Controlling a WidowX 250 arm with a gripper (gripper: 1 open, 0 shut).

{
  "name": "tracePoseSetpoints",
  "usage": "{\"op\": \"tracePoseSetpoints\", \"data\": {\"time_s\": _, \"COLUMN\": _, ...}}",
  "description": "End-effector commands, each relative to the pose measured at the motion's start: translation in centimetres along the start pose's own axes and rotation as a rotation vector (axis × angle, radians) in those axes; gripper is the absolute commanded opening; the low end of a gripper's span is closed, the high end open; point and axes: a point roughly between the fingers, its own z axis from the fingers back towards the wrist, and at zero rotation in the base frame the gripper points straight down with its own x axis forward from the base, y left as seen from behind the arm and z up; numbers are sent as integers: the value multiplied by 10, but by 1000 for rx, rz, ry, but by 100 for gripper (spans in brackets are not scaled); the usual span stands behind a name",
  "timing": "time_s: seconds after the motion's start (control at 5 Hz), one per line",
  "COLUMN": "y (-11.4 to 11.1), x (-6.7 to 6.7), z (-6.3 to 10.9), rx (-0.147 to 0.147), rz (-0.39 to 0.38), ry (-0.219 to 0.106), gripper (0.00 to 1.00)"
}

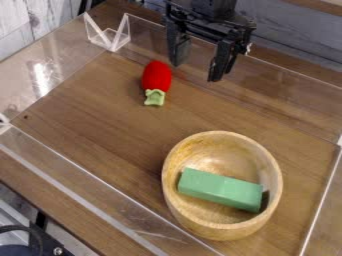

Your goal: Remove the green block from the brown bowl and put it on the table

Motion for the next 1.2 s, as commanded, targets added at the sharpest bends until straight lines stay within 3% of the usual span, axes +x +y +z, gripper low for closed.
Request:
{"op": "tracePoseSetpoints", "data": {"time_s": 0.0, "y": -21, "x": -4, "z": -11, "rx": -6, "rz": 57, "ry": 24, "gripper": 100}}
{"op": "tracePoseSetpoints", "data": {"time_s": 0.2, "y": -44, "x": -25, "z": -21, "rx": -26, "rz": 174, "ry": 37, "gripper": 100}}
{"op": "tracePoseSetpoints", "data": {"time_s": 0.4, "y": -73, "x": -42, "z": -30, "rx": -51, "rz": 355, "ry": 25, "gripper": 100}}
{"op": "tracePoseSetpoints", "data": {"time_s": 0.8, "y": -117, "x": -39, "z": -62, "rx": -135, "rz": 734, "ry": -33, "gripper": 100}}
{"op": "tracePoseSetpoints", "data": {"time_s": 1.0, "y": -117, "x": -36, "z": -72, "rx": -167, "rz": 885, "ry": -59, "gripper": 100}}
